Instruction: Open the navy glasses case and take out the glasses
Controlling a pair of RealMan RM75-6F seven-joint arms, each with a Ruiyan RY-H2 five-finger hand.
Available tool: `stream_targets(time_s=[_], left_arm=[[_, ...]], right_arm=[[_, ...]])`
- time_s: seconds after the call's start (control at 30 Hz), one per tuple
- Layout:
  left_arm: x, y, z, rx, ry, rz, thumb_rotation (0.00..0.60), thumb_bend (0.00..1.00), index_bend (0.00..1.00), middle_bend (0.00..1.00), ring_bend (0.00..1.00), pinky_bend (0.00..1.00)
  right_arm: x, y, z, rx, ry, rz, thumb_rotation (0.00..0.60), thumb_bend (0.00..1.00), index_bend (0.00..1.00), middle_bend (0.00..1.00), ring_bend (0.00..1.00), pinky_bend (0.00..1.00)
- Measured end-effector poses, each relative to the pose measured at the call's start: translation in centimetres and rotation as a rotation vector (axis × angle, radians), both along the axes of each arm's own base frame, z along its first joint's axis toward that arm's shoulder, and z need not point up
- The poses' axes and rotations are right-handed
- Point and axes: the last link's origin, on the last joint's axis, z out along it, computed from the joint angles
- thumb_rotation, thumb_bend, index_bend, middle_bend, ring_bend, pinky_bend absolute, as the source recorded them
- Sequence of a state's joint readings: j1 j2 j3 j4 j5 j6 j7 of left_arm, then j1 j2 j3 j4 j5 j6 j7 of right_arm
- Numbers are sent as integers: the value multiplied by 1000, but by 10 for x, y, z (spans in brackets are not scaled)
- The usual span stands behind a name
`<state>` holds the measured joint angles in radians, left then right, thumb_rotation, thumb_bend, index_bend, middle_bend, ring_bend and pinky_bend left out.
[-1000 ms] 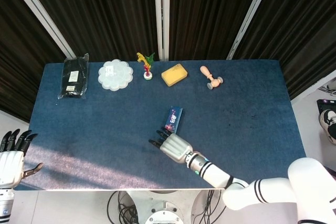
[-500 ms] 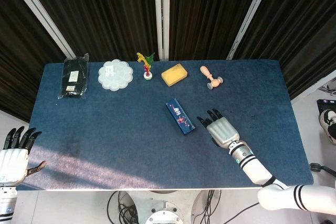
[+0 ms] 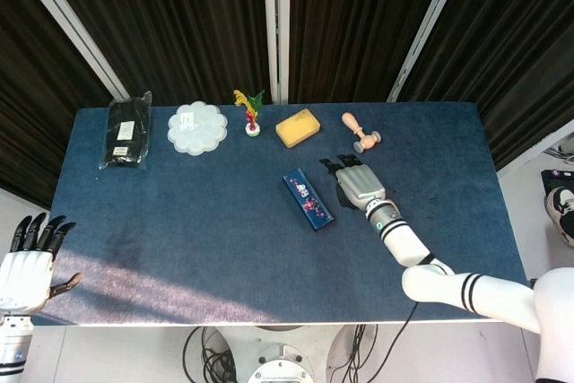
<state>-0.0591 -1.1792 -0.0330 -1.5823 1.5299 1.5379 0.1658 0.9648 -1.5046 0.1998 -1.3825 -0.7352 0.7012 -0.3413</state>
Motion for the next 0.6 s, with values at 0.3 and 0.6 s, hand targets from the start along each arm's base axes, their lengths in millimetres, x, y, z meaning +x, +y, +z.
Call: stream_targets(time_s=[0.3,0.6], left_arm=[[-4,-3,0,2,0,18,600,0,205,124,0,0],[-6,-7,1,9,-10,23,600,0,206,124,0,0]], right_arm=[[34,3,-40,128,-50,17,600,834,0,241,0,0],[59,28,-50,161,-39,171,600,248,0,239,0,0]])
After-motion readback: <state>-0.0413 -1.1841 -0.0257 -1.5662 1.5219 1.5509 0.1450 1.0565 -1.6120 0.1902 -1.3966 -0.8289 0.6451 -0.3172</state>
